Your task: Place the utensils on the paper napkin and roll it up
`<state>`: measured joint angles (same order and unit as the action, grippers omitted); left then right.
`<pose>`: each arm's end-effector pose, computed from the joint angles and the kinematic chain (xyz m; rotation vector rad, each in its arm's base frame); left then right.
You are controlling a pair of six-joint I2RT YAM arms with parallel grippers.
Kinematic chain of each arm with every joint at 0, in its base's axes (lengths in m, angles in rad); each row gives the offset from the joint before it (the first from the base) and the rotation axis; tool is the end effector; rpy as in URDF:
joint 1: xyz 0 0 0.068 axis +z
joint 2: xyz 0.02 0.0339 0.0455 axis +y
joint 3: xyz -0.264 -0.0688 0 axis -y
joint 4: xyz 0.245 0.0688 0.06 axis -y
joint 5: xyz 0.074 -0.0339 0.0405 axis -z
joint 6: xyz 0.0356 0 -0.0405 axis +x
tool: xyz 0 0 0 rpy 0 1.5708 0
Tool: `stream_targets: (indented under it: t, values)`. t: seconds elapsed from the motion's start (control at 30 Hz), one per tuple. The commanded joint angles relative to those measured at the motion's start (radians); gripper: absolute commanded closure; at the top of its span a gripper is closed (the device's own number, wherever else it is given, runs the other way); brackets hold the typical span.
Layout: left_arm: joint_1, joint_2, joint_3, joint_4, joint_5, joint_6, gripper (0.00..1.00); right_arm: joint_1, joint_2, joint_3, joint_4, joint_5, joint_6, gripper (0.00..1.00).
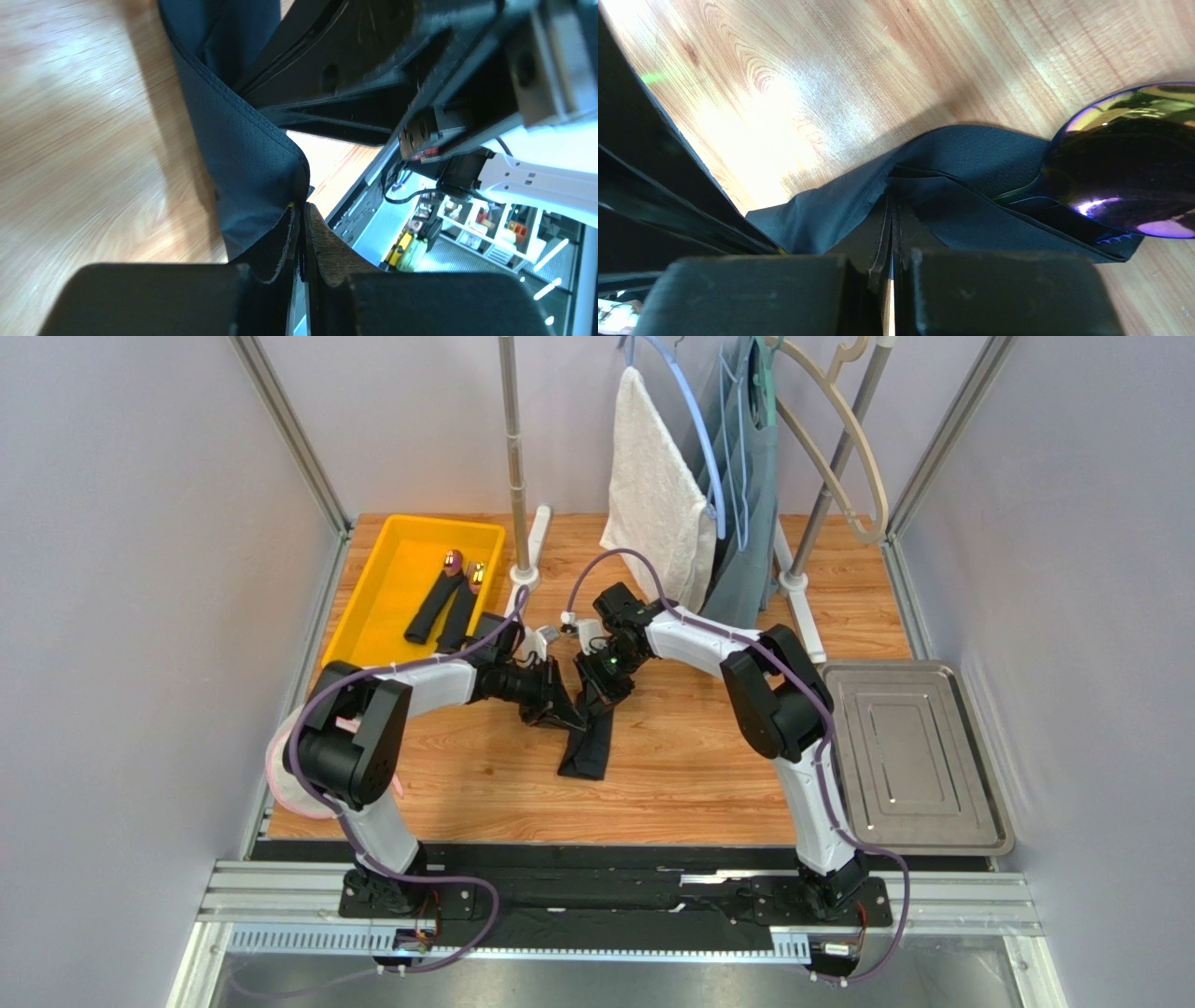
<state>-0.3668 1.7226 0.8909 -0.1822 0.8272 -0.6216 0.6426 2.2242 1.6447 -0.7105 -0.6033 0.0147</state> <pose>0.2904 -0.1396 0.1505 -0.0070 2.7216 -1.4096 0.3457 0.2840 0.1399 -1.0211 2.7302 0.9904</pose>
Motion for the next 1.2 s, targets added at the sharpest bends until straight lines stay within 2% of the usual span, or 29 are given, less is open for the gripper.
stream_targets:
  t: [0.0, 0.13, 0.33, 0.57, 0.67, 0.9, 1.17]
  values:
    - [-0.032, 0.035, 0.006, 0.099, 0.006, -0.073, 0.9, 0.014, 0.071, -0.017, -0.047, 0.097, -0.021, 1.0]
    - [-0.04, 0.087, 0.003, 0.105, -0.035, -0.081, 0.91, 0.014, 0.071, -0.02, -0.049, 0.099, 0.005, 1.0]
    - [-0.04, 0.17, 0.078, -0.136, -0.175, 0.043, 0.96, 0.008, 0.034, -0.016, -0.056, 0.086, 0.037, 1.0]
    - [-0.04, 0.209, 0.157, -0.263, -0.243, 0.135, 1.0, -0.049, -0.031, 0.027, -0.067, 0.027, 0.108, 0.93]
    - [-0.04, 0.223, 0.172, -0.28, -0.25, 0.158, 1.0, -0.086, -0.067, 0.018, -0.028, -0.006, 0.168, 0.91]
    - [-0.04, 0.232, 0.189, -0.284, -0.247, 0.161, 1.0, -0.139, -0.132, -0.117, 0.201, -0.127, 0.35, 0.92]
    - [-0.04, 0.239, 0.198, -0.28, -0.24, 0.158, 1.0, -0.139, -0.094, -0.184, 0.272, -0.165, 0.409, 0.97]
